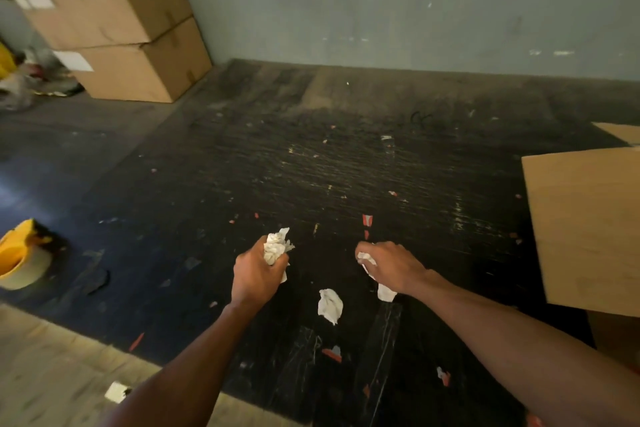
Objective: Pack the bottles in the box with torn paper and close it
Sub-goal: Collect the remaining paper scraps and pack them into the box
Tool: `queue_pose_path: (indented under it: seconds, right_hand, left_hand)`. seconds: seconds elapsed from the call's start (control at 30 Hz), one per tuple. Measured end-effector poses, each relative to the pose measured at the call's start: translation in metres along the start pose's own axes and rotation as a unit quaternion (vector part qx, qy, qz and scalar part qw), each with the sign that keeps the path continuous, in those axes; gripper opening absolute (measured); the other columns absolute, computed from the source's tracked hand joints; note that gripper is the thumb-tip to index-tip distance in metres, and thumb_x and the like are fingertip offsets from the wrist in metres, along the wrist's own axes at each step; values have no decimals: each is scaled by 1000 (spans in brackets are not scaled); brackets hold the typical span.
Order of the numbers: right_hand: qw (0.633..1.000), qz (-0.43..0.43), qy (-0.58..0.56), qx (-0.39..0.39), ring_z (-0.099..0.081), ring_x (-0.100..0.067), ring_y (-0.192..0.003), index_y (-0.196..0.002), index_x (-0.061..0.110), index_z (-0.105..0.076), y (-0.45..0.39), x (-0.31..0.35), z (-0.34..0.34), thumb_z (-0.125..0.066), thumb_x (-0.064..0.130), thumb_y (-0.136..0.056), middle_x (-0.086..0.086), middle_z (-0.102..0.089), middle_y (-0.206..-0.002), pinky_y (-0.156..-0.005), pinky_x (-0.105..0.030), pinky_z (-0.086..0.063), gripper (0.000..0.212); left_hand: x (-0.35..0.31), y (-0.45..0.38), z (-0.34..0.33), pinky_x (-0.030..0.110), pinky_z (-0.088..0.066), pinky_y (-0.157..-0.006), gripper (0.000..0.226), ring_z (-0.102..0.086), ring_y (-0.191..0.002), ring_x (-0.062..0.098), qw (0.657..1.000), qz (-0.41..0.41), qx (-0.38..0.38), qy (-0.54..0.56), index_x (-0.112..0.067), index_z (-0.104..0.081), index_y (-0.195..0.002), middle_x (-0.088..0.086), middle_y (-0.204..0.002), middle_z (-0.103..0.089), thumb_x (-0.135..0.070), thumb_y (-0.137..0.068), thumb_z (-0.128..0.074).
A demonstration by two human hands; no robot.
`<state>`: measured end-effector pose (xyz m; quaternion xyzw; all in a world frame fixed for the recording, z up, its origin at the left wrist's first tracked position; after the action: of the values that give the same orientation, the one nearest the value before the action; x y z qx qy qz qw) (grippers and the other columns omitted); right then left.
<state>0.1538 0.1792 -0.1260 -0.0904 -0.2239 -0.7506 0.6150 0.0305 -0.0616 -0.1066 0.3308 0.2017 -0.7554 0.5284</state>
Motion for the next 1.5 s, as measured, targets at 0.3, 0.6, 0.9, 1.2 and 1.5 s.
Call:
queue_pose_path:
  seconds: [0.3,0.6,0.9,1.2,1.5]
  right_hand:
    - [966,59,204,149,-60,-32,-105,-151,46,-14,35,78,-48,-52,20,-98,-14,-57,-123,-74,-39,-44,71]
    - [991,-61,105,59,-64,-27,-95,-120,23,-50,82,76,-35,-49,28,-98,-10,-66,-110,-76,-42,-53,22]
    - [979,-140,55,-136,-60,-36,-99,-121,29,-48,180,25,102,-47,40,-98,-15,-63,-109,-75,-40,-46,25]
    - [919,-262,41,-292,-60,-41,-100,-126,19,-52,320,-79,211,-49,36,-99,-21,-66,-109,-72,-37,-43,31]
    - [878,-333,31,-343,-60,-33,-104,-132,22,-50,392,-188,255,-49,37,-100,-16,-64,-119,-79,-38,-48,36]
  left_hand:
    - [17,66,31,36,-59,-83,43,-69,-91,9,999,-2,-3,34,-16,-58,-128,-4,-102,-71,-20,-87,-71]
    - [39,119,53,37,-59,-84,55,-69,-90,11,999,23,25,32,-14,-49,-139,2,-106,-70,-23,-88,-69]
    - [-78,117,7,34,-56,-87,45,-66,-95,10,989,-117,82,27,-19,-54,-131,-3,-106,-69,-25,-88,-69]
    - [-247,127,-52,34,-49,-87,38,-63,-93,16,959,-262,95,50,-27,-60,-121,-2,-101,-69,-38,-85,-63]
    - [-394,155,-138,36,-56,-83,38,-64,-93,15,927,-340,139,77,-29,-60,-124,-6,-104,-66,-40,-88,-62]
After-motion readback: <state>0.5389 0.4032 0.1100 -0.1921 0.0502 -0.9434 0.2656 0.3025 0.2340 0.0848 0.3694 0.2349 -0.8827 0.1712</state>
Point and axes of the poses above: each hand's wrist, its own y-axis away from the middle knuckle, its own z-axis out of the back of the hand, x = y × z, the point moved 4 cm from there along -y, towards the middle knuckle
